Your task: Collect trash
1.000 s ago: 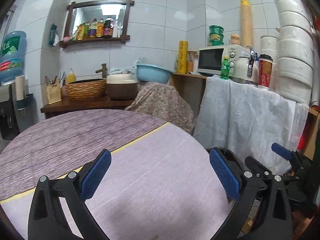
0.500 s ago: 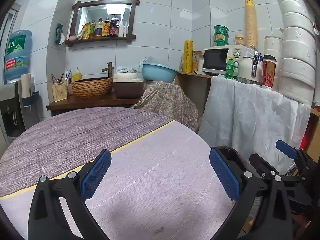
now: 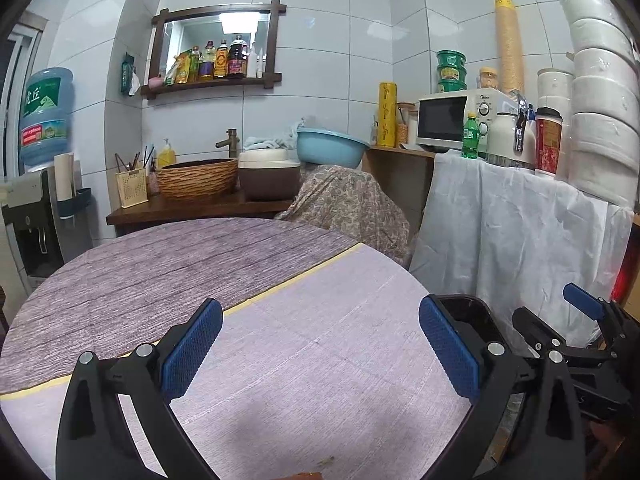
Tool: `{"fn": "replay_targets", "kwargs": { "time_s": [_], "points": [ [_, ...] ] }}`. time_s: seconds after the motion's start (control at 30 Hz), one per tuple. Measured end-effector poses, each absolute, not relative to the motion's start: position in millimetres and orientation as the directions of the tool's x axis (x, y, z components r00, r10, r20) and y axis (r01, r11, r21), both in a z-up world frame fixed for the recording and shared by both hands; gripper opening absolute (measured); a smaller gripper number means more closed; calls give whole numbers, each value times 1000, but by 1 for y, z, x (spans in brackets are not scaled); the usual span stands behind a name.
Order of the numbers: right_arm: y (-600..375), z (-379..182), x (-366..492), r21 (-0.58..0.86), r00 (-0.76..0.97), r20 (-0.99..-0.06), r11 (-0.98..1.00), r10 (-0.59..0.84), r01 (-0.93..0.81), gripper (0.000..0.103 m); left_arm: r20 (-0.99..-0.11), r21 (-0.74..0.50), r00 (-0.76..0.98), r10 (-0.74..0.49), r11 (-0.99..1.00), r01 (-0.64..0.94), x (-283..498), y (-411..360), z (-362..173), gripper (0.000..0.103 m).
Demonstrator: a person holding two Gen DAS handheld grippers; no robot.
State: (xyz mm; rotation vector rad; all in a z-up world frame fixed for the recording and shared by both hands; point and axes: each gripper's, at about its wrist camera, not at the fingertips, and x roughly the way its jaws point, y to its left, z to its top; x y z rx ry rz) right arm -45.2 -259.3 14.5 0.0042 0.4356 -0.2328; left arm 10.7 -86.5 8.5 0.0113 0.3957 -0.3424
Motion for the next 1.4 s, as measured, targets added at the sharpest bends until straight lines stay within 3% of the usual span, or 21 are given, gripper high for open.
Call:
{"fn": "replay_targets", "kwargs": {
  "time_s": [1.4],
  "points": [
    [-259, 8, -44, -34, 871, -435, 971, -227, 236, 97, -404, -66, 854, -327, 942, 329, 13, -84, 2, 98]
  ]
}}
